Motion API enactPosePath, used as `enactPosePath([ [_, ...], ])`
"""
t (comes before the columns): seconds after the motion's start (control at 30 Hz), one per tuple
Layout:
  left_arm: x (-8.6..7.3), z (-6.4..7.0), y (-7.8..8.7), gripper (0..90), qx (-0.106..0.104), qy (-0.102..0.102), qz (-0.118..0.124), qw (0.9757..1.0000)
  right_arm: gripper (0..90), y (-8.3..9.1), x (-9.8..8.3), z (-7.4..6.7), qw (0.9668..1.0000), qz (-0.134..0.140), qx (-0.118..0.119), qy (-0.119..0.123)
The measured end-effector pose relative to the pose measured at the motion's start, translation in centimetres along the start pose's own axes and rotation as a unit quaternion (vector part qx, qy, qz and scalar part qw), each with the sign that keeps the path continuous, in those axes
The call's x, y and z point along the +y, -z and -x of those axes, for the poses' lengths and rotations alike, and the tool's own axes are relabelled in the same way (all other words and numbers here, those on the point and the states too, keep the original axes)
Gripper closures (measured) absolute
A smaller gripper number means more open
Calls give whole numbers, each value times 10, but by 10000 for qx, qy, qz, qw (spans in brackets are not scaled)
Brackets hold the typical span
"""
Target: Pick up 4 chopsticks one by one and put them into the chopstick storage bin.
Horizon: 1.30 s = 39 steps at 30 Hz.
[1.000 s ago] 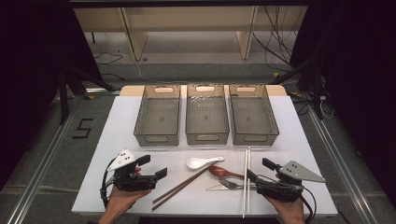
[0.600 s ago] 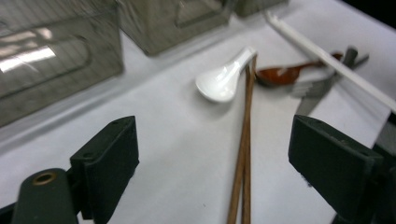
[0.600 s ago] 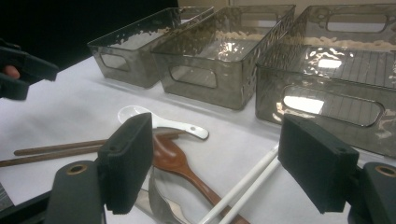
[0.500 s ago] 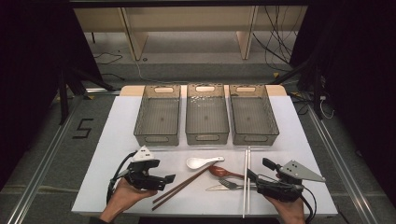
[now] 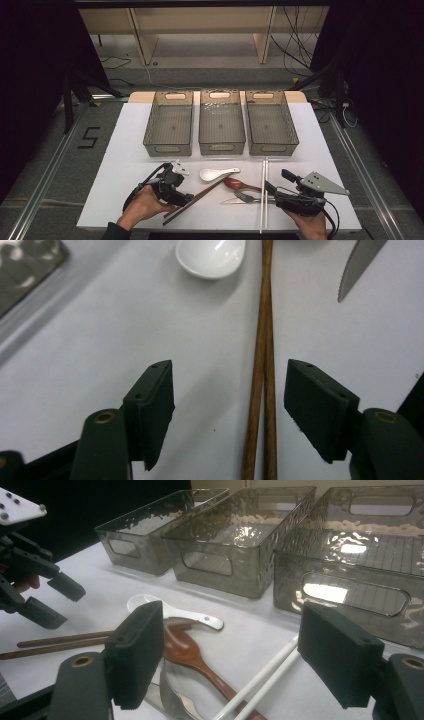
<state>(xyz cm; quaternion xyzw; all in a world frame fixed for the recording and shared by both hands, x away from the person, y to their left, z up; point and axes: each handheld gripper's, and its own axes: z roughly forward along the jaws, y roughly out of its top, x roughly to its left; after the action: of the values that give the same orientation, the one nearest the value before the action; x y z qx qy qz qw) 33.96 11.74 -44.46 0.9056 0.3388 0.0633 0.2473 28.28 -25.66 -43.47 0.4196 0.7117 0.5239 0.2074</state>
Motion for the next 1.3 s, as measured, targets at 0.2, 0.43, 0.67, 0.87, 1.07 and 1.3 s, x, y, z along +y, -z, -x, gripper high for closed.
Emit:
enactPosePath([
  [0.2,-1,0,-9,443,-93,-75,-200,9997,274,0,0,0,10000,-6,10,18],
  [0.43,-3,2,-17,545,-132,-180,-306,9993,274,0,0,0,10000,-13,9,-2],
  [0.67,-3,5,-24,642,-99,-408,-538,9977,276,0,0,0,10000,-12,12,3],
  [0.87,-2,6,-24,727,-8,-412,-553,9976,278,0,0,0,10000,-10,23,-7],
  [1.07,-3,6,-24,821,-4,-423,-548,9976,279,-1,0,0,10000,-24,26,0],
  [1.3,-4,4,-23,841,-104,-514,-518,9973,280,-1,0,0,10000,-32,26,-15],
])
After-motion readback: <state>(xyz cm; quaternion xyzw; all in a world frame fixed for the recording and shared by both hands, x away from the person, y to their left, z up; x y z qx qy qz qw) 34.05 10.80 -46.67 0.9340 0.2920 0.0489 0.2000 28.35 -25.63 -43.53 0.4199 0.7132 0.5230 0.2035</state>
